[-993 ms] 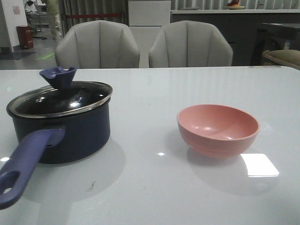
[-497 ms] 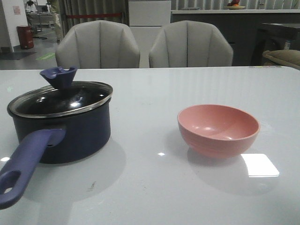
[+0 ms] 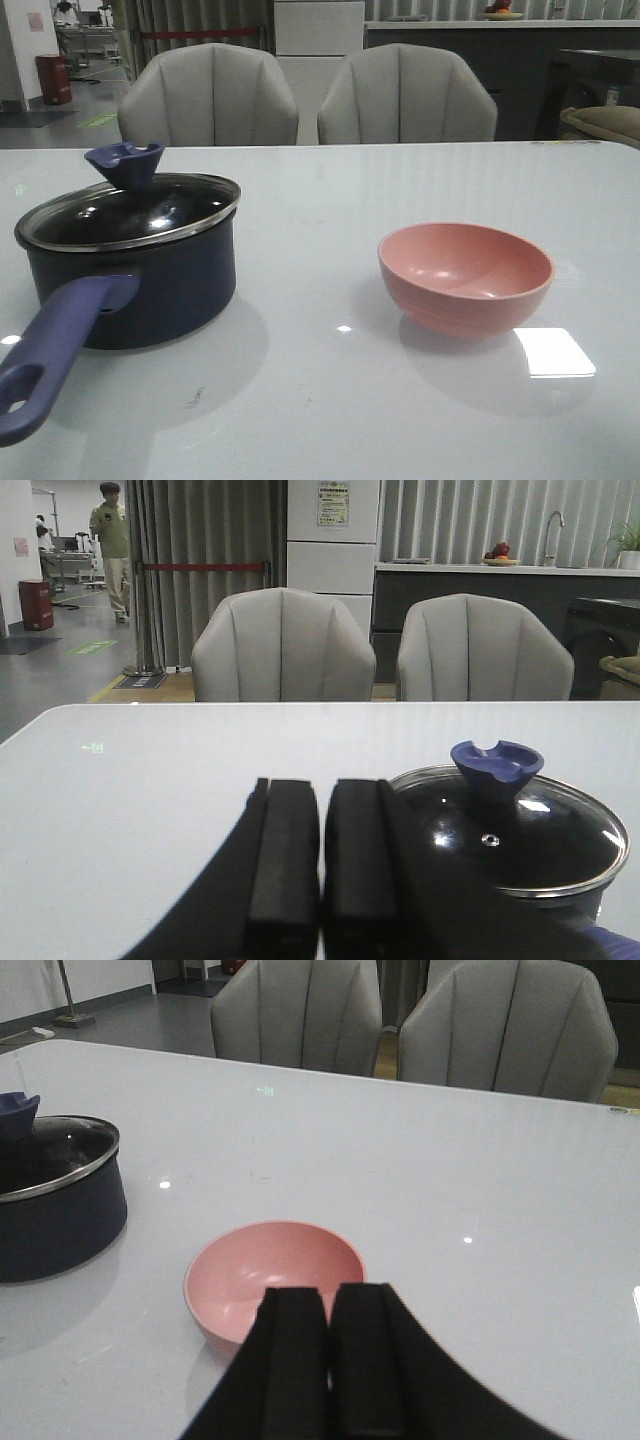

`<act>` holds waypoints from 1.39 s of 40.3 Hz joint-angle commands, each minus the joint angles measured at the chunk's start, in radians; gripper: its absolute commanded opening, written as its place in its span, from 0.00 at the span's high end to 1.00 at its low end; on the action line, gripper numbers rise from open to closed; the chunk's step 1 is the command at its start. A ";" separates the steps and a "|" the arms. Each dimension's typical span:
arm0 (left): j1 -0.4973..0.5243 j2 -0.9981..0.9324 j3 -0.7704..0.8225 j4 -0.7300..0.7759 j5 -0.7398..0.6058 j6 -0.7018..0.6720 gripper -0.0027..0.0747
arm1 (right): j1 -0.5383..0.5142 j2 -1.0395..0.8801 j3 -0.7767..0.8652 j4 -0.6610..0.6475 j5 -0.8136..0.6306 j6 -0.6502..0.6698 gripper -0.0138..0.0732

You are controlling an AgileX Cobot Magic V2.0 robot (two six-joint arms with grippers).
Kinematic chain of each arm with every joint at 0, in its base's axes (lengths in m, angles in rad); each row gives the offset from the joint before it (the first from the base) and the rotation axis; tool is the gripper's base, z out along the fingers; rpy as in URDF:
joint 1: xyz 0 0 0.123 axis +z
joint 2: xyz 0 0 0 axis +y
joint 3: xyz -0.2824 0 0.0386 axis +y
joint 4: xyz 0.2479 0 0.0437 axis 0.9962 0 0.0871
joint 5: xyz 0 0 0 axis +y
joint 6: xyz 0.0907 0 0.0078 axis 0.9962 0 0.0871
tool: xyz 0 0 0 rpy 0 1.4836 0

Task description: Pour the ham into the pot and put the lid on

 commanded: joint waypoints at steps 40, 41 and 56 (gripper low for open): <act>0.001 0.012 0.020 -0.004 -0.083 -0.004 0.82 | -0.274 -0.200 0.150 -0.014 -0.137 0.012 0.67; 0.001 0.012 0.020 -0.004 -0.083 -0.004 0.82 | -0.275 -0.218 0.164 -0.014 -0.140 0.012 0.67; 0.001 0.012 0.020 -0.004 -0.083 -0.004 0.82 | -0.272 -0.271 0.219 -0.014 -0.219 0.018 0.67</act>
